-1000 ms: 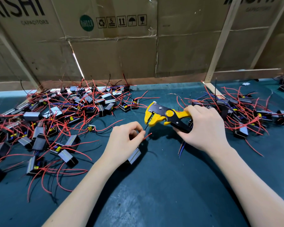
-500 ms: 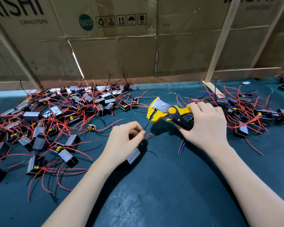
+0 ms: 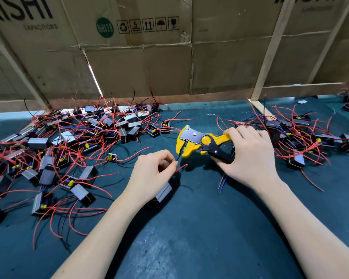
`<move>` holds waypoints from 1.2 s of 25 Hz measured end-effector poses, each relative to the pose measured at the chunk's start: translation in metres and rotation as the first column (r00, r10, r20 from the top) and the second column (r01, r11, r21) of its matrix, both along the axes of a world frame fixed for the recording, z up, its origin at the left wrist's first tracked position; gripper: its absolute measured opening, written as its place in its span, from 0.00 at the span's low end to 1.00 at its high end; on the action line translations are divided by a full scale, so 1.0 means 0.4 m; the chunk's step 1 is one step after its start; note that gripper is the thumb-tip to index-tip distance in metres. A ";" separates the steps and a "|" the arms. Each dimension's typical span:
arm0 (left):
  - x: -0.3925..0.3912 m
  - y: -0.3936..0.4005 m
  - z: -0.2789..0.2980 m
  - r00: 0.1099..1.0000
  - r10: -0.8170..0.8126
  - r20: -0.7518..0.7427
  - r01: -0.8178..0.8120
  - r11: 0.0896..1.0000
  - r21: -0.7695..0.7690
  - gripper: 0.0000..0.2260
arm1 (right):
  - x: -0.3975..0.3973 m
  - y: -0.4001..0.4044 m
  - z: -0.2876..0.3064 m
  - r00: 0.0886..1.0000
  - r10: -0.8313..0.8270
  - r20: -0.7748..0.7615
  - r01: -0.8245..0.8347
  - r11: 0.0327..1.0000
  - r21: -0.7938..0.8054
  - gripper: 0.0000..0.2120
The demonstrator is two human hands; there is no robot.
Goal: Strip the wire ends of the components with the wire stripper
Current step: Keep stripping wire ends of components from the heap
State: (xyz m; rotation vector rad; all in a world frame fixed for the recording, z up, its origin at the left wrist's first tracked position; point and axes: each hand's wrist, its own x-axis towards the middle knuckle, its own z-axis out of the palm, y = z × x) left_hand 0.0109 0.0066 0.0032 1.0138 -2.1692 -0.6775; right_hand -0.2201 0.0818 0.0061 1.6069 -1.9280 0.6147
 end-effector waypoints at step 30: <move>0.014 0.001 0.012 0.995 -0.085 -0.044 0.085 0.996 0.003 0.05 | -0.028 -0.001 0.001 0.990 -0.119 0.077 0.129 0.981 -0.148 0.24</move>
